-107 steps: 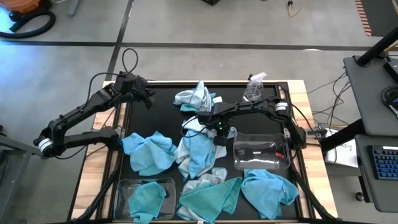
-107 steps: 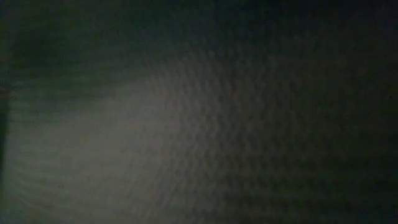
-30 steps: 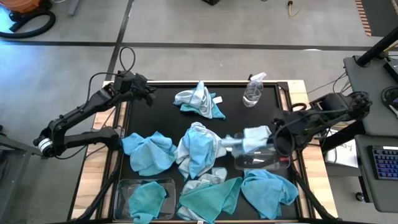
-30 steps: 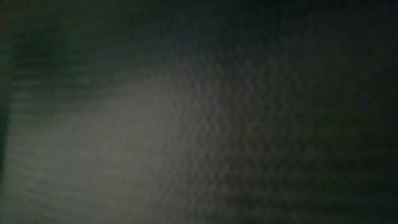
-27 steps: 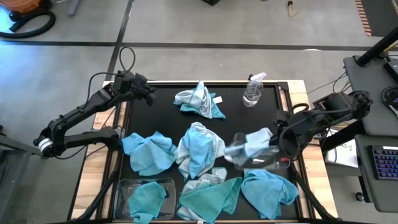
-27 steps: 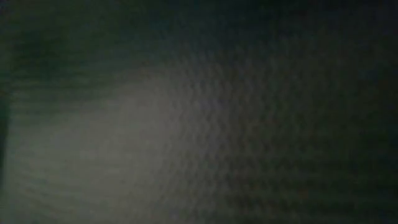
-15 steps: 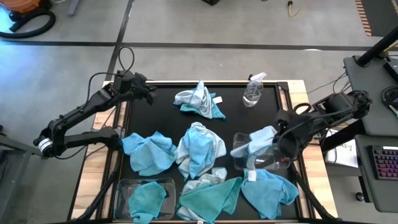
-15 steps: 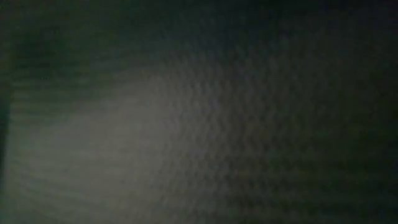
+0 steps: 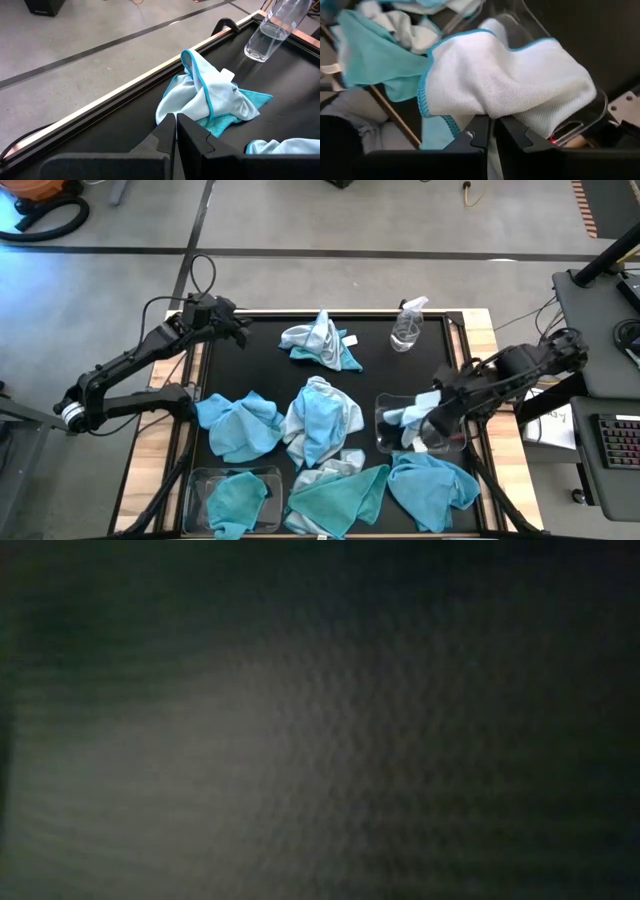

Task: Sort microfiber towel by color & place in baskets
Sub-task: Put the white towel into the top transparent bin

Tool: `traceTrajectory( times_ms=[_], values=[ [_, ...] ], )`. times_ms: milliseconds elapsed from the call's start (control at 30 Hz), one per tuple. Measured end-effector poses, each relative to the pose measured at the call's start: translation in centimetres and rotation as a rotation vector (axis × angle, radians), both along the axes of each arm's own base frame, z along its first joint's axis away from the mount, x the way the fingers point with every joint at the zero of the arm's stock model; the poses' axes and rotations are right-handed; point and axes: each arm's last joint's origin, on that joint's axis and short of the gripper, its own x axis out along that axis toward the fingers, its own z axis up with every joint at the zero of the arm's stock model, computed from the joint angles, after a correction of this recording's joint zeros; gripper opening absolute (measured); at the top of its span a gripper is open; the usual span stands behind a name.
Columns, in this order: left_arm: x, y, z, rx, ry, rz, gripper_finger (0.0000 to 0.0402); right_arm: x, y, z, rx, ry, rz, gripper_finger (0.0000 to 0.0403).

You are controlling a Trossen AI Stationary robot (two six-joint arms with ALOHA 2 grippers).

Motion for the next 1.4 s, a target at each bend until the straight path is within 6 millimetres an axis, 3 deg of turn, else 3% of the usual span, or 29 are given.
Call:
traceTrajectory(
  times_ms=[400,700,1100,1267,1400],
  values=[
    [0.0,0.0,0.0,0.002,0.002,-0.003,0.0,2.7,1.1,-6.7,-0.171,0.272,0.058,0.0013],
    [0.0,0.0,0.0,0.003,0.002,-0.004,0.0,5.1,1.9,-10.1,-0.221,0.341,0.054,0.0018],
    [0.0,0.0,0.0,0.001,0.004,-0.023,0.0,7.6,0.8,-10.5,-0.294,0.35,0.104,0.0128],
    [0.0,-0.1,0.0,0.0,0.006,-0.024,0.0,8.2,0.0,-9.8,-0.347,0.302,0.09,0.0145],
    [0.0,-0.1,0.0,0.0,0.006,-0.024,0.0,9.1,-1.1,-8.0,-0.539,0.174,0.021,0.014]
  ],
)
